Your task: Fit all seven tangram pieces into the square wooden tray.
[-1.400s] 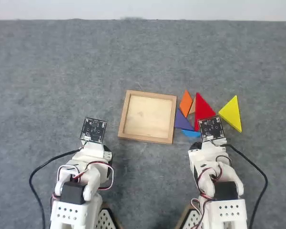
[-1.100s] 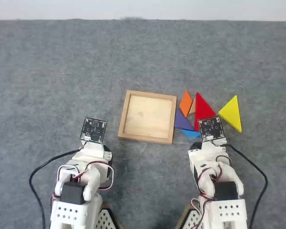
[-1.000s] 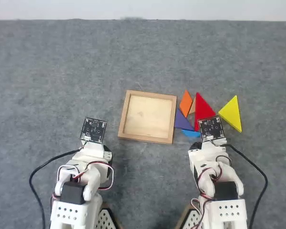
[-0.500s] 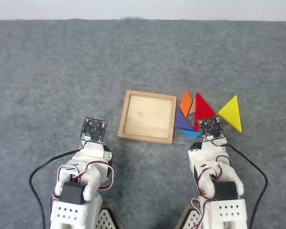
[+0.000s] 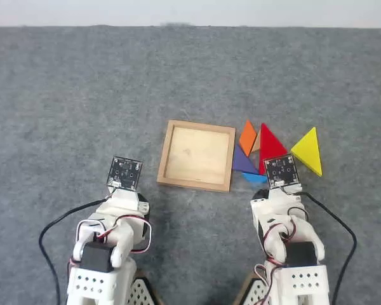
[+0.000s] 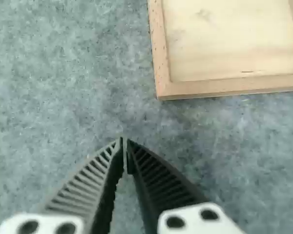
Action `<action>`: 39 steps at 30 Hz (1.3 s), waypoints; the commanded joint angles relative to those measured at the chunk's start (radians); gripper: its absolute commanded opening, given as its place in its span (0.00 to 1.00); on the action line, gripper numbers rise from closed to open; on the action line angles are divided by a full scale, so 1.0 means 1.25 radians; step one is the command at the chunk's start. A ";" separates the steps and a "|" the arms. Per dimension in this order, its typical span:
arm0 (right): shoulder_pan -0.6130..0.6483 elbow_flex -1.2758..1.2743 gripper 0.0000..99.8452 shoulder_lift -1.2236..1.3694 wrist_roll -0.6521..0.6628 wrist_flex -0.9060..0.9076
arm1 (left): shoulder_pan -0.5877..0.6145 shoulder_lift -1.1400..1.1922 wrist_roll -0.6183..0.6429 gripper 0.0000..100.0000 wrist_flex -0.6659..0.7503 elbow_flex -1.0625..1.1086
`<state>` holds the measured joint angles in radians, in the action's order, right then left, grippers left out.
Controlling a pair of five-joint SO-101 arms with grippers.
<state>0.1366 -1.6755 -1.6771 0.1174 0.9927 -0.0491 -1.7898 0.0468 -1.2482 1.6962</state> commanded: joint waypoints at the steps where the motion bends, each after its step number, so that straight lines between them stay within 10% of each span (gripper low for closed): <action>1: -0.008 -0.012 0.01 -0.009 0.009 0.006 | -0.001 -0.010 0.010 0.01 -0.005 -0.010; 18: 0.034 -0.010 0.01 -0.067 0.009 0.141 | -0.001 -0.010 0.010 0.01 -0.005 -0.010; 31: -0.258 0.135 0.01 -0.100 0.252 -0.034 | -0.001 -0.010 0.010 0.01 -0.005 -0.010; 39: -0.202 0.264 0.01 -0.048 0.248 0.055 | -0.001 -0.010 0.010 0.01 -0.005 -0.010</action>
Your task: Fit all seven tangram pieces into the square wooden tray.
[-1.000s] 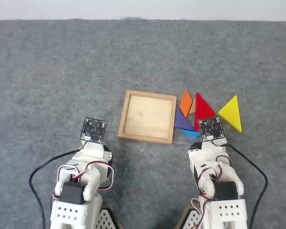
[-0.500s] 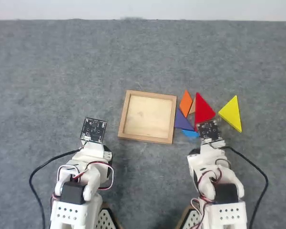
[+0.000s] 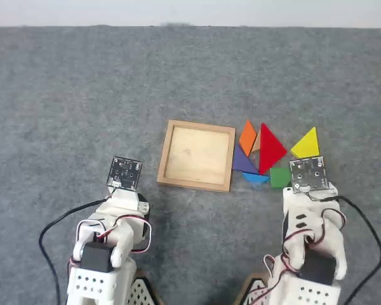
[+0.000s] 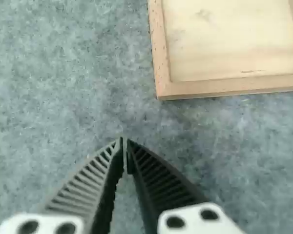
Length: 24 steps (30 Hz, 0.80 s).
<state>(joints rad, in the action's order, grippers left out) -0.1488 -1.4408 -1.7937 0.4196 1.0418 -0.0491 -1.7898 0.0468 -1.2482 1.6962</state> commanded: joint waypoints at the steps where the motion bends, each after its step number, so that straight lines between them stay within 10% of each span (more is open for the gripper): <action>1: 0.030 0.091 0.01 0.078 0.006 0.013 | -0.001 -0.010 0.010 0.01 -0.005 -0.010; 15: 0.185 0.579 0.01 0.949 -0.104 -0.002 | -0.001 -0.010 0.010 0.01 -0.005 -0.010; 24: 0.267 0.792 0.27 1.347 -0.168 -0.041 | -0.001 -0.010 0.010 0.01 -0.005 -0.010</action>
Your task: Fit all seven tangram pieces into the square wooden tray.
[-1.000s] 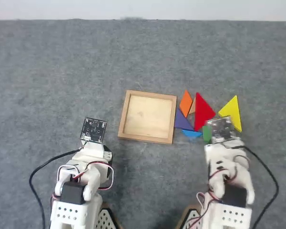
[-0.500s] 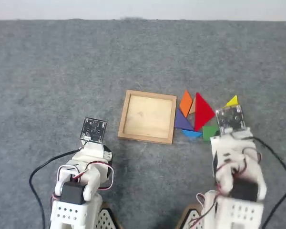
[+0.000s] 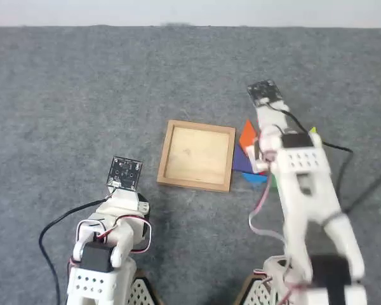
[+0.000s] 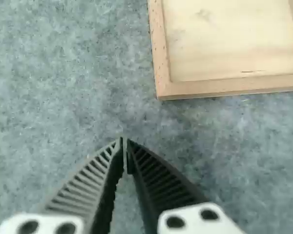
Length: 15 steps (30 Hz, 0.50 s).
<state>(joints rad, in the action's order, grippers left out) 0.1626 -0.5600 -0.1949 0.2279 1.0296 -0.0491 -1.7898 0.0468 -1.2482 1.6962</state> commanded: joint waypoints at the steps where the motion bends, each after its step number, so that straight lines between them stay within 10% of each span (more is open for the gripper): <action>1: 0.019 0.101 0.28 0.095 -0.017 -0.041 | -0.001 -0.010 0.010 0.01 -0.005 -0.010; 15: -0.052 0.118 0.29 0.287 -0.125 -0.142 | -0.001 -0.010 0.010 0.01 -0.005 -0.010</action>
<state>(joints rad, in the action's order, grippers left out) 0.1289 -0.4757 0.1642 0.0867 0.8777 -0.0491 -1.7898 0.0468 -1.2482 1.6962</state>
